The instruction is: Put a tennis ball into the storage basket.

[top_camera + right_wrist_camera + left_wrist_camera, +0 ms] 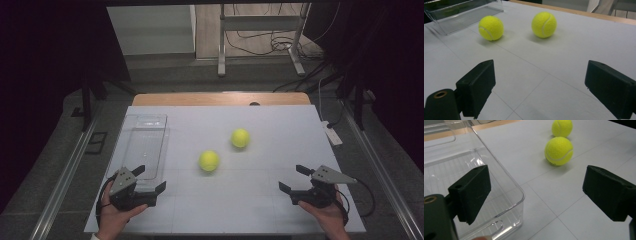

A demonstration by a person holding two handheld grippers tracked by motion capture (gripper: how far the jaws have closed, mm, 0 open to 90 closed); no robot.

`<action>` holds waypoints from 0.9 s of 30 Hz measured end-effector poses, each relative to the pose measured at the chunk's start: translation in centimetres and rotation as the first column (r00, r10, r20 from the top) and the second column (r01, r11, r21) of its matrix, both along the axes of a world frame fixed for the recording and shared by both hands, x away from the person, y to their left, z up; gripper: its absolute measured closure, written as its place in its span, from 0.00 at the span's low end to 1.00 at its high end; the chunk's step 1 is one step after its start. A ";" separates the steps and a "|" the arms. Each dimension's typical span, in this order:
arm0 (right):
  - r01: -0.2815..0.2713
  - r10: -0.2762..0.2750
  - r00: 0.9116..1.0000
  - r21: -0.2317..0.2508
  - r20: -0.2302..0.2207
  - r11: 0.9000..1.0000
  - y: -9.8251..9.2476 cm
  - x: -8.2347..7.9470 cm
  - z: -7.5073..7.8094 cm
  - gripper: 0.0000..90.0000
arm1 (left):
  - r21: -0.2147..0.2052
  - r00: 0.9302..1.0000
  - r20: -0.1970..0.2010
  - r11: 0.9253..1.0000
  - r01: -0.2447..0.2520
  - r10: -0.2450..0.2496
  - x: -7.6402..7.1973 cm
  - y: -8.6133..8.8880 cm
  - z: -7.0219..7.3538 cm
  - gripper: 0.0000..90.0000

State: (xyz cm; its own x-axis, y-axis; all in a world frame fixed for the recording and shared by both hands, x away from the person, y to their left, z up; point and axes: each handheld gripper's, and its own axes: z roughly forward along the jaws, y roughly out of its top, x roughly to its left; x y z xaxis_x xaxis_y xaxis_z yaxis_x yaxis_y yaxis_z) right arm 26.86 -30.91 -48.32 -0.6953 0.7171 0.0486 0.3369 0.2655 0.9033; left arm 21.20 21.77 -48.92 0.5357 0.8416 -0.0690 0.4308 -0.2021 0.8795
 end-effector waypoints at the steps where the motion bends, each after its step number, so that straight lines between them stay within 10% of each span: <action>1: -0.002 0.002 1.000 0.003 -0.005 1.000 -0.1 0.0 -0.1 0.11 | -0.001 1.000 -0.002 1.000 0.000 0.000 0.0 0.0 0.0 0.10; 27: 0.011 -0.011 1.000 -0.005 -0.014 1.000 -0.2 0.0 -0.1 0.12 | -0.002 1.000 -0.005 1.000 0.011 -0.011 0.2 -0.3 0.1 0.10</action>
State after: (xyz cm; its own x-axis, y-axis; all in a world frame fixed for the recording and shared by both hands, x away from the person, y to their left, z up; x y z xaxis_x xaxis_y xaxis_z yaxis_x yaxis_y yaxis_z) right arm 26.89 -31.14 -48.47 -0.6867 0.7249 0.0547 0.3524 0.2661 0.8972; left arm 21.37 21.49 -48.81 0.5445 0.8355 -0.0736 0.4332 -0.2050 0.8777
